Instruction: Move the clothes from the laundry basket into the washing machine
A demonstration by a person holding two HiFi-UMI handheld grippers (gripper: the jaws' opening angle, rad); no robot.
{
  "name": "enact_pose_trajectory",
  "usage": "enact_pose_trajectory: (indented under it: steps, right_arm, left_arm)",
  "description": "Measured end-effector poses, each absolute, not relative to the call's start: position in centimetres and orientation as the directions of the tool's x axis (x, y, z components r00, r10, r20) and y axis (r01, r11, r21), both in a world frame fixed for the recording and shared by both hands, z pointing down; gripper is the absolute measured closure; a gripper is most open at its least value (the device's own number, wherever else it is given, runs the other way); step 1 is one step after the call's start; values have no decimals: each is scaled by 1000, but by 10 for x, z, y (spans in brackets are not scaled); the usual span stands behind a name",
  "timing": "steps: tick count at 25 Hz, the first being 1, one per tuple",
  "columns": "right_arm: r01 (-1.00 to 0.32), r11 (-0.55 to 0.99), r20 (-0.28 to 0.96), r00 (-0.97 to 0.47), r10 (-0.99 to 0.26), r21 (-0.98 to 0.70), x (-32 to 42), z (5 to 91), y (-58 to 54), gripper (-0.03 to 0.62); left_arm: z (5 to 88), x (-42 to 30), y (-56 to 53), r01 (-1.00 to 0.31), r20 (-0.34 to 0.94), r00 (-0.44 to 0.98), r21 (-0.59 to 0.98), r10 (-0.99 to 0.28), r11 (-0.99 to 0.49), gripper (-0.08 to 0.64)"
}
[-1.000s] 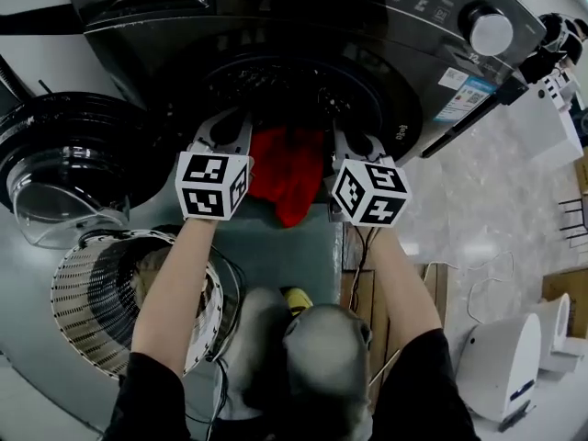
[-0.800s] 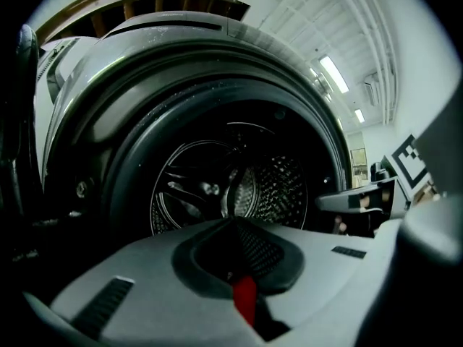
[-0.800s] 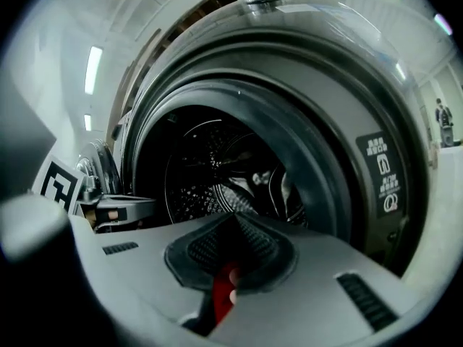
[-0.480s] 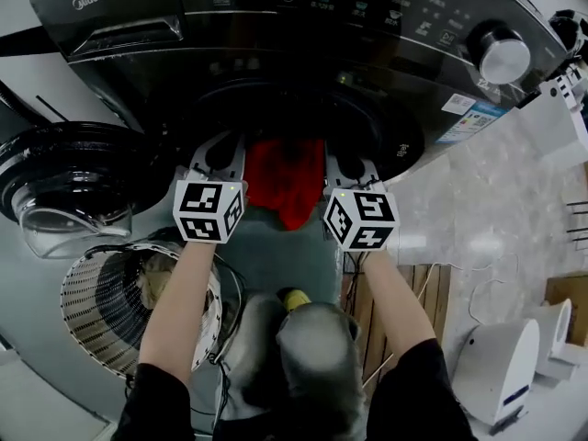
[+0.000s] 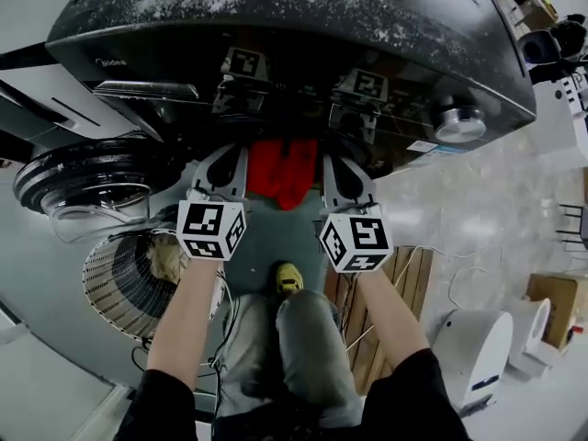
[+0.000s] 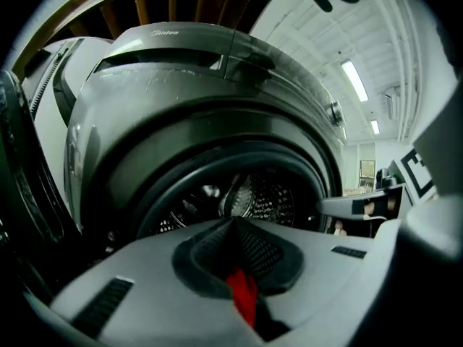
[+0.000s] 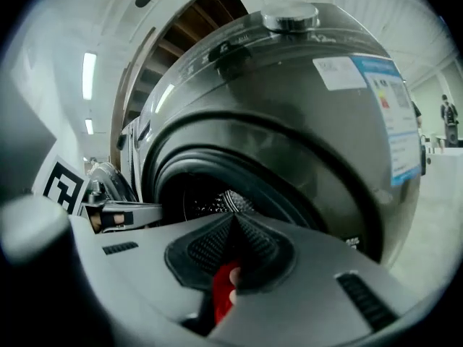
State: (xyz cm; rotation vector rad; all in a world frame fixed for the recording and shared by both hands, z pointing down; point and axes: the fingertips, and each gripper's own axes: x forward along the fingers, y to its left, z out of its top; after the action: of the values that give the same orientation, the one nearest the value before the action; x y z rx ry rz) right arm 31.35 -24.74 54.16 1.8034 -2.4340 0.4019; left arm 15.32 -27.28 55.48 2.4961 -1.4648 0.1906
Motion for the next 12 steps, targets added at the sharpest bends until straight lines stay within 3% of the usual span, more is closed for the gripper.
enact_pose_trajectory:
  steps: [12]
  right_arm:
    - [-946,279,242,-312,-919,-163,318,424,-192,588]
  left_arm:
    - [435,137,-218,-890,272,456,118,-847,-441,548]
